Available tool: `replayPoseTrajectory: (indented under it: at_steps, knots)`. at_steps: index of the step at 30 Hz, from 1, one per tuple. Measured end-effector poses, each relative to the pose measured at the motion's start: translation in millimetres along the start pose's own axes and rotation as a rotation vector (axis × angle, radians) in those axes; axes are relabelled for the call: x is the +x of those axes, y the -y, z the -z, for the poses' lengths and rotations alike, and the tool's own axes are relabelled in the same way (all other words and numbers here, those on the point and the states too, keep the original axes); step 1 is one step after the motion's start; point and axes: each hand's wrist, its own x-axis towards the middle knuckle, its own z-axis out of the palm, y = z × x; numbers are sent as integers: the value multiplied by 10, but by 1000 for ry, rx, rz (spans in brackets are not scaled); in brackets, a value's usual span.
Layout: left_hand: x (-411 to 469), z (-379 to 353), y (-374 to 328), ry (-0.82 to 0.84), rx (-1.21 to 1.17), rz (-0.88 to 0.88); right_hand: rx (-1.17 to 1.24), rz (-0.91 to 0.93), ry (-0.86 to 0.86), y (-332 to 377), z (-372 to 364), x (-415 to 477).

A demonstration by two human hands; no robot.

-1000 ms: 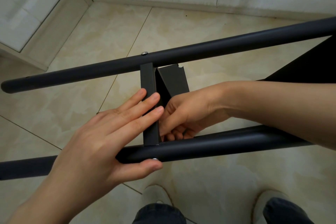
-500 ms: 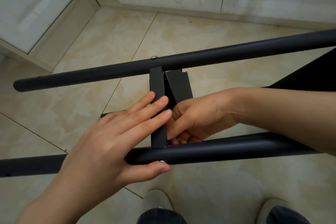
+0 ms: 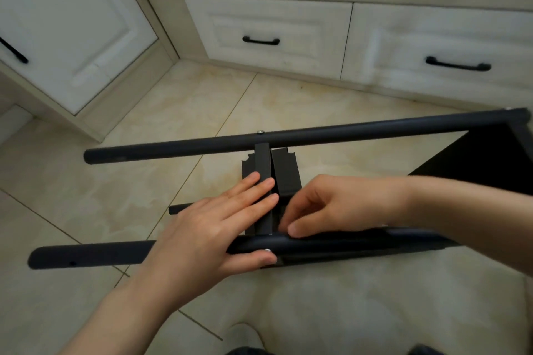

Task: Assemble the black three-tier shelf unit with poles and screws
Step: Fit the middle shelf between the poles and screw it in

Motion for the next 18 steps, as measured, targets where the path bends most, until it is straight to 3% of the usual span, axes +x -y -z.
replayPoseTrajectory:
  at_steps: [7,12,15,18]
  knots:
    - [-228,-28,-346,-144,-173,201,-470,82,-320,16,-371,-351]
    - [-366,-15,-521,-363,-358,353,-679,80,-476,9,-581,-491]
    - [-447,27,-596,-444,-680,706,-798,69,-517,-6,-642,-547]
    - [-497,-12,-510,-332,-1091,1135,-894,55,-539,-44,-656,-579]
